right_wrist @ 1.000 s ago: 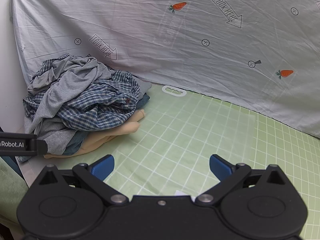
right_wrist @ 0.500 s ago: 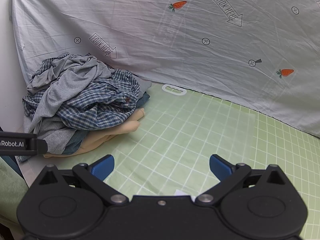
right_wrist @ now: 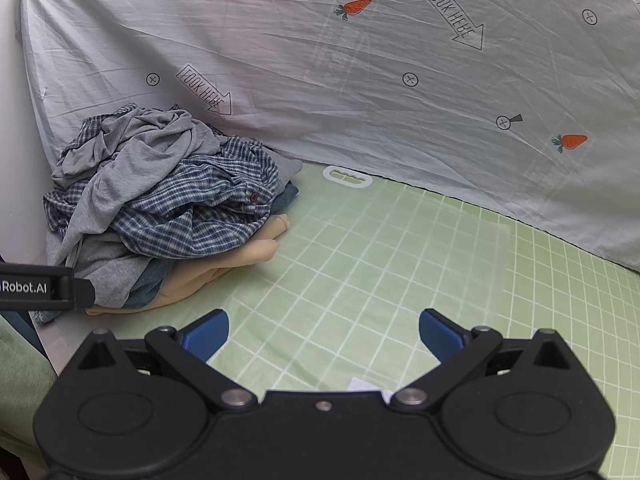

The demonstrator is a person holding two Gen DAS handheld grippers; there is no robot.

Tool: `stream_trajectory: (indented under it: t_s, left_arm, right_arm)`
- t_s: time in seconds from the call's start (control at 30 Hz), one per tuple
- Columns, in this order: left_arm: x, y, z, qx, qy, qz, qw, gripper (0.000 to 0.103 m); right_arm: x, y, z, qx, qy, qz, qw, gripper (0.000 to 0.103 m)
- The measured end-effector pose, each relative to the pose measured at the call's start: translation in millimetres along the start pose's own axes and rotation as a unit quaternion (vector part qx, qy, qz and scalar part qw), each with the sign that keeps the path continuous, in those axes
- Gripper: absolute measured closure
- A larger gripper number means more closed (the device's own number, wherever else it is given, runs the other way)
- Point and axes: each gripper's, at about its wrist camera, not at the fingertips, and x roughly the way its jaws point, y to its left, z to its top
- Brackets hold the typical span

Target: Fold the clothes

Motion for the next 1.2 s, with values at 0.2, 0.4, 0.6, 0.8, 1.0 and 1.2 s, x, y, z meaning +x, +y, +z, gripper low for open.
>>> stream_trajectory:
  t_s: [0.2,0.4,0.6,0.8,1.0,1.2]
  left_arm:
    - [3.5,0.2,-0.3,-0.001,0.004,0.0,1.0,0.0]
    - [8.5,1.5,2.8,-0.004,0.008,0.001,1.0,0.0]
    - [19.0,5.9,9.6,-0.012,0.019,0.003,0.9997,0.0]
    - [34.6,18.4,29.0,-0.035,0.02,0.012,0.9991,0.0]
    - [59.7,36.9,63.3,-0.066,0.013,0.013,0.9976,0.0]
    - [92.3,70.6,101.6,-0.114,0.01,0.017,0.9933,0.0]
  right_arm:
    - [1.5,-0.2,0.0,0.001,0.003,-0.001,1.0,0.0]
    - [6.3,0.8,1.4,0.003,0.009,-0.001,1.0,0.0]
    - [14.6,1.9,3.6,0.005,0.018,-0.004,1.0,0.0]
    - [33.3,4.8,12.9,0.004,0.027,-0.003,1.0,0.0]
    - [63.7,16.3,41.2,-0.004,0.021,0.013,1.0,0.002]
    - [106.5,29.2,90.4,-0.002,0.002,0.065,0.998,0.007]
